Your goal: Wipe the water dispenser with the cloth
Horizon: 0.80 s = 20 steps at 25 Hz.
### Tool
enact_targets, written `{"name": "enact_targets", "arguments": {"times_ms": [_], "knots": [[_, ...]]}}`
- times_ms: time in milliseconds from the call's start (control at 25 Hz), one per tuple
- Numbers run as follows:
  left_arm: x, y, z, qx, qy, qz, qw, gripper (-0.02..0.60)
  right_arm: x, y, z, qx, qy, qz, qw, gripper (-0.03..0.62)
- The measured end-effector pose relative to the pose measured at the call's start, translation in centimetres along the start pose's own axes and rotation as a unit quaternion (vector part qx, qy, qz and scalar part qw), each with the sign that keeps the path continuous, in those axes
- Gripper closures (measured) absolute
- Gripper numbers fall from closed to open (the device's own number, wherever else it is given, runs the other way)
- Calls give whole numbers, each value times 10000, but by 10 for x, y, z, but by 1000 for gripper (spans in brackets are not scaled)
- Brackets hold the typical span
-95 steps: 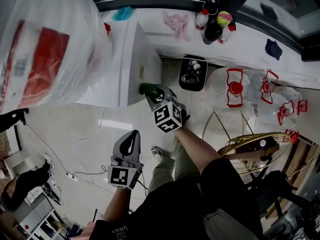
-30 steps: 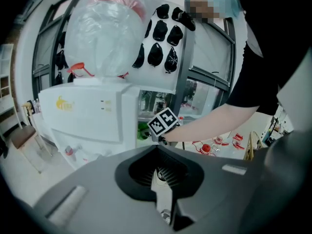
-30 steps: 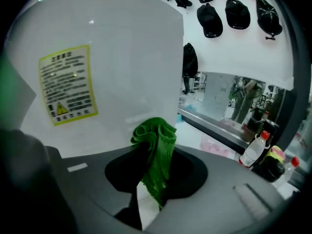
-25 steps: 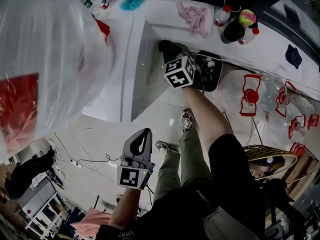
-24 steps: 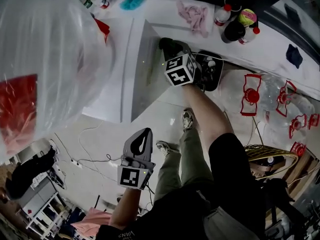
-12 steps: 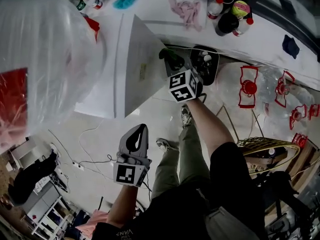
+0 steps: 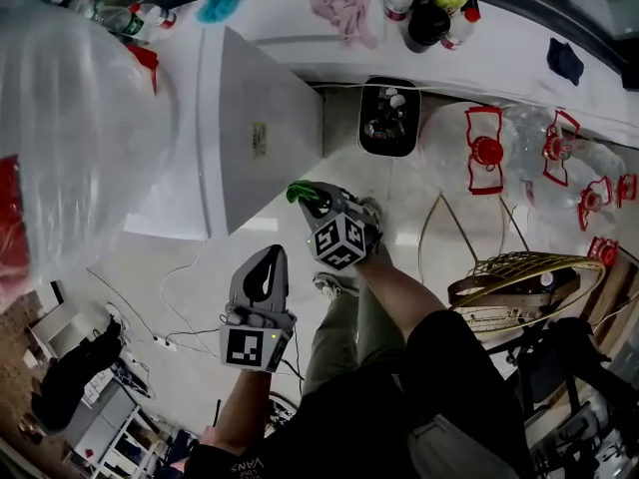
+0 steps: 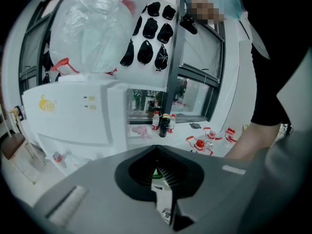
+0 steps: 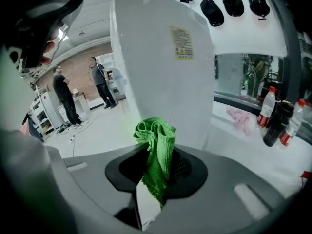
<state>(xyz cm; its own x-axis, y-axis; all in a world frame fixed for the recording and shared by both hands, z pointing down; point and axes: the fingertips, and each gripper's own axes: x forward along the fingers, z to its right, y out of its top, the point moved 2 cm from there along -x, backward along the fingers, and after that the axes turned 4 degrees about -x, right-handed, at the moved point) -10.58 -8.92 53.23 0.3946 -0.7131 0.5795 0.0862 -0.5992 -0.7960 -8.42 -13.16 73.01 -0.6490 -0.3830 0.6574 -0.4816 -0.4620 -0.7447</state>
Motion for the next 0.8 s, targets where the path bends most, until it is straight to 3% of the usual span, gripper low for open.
{"name": "enact_targets", "arguments": {"times_ms": [280, 800], "knots": [[-2, -5, -8, -90, 85, -18, 9999, 580, 19, 9, 16, 146, -104, -78, 9998, 497], [18, -6, -17, -237, 124, -233, 9994, 580, 77, 76, 168, 318, -1016, 185, 9941, 497]]}}
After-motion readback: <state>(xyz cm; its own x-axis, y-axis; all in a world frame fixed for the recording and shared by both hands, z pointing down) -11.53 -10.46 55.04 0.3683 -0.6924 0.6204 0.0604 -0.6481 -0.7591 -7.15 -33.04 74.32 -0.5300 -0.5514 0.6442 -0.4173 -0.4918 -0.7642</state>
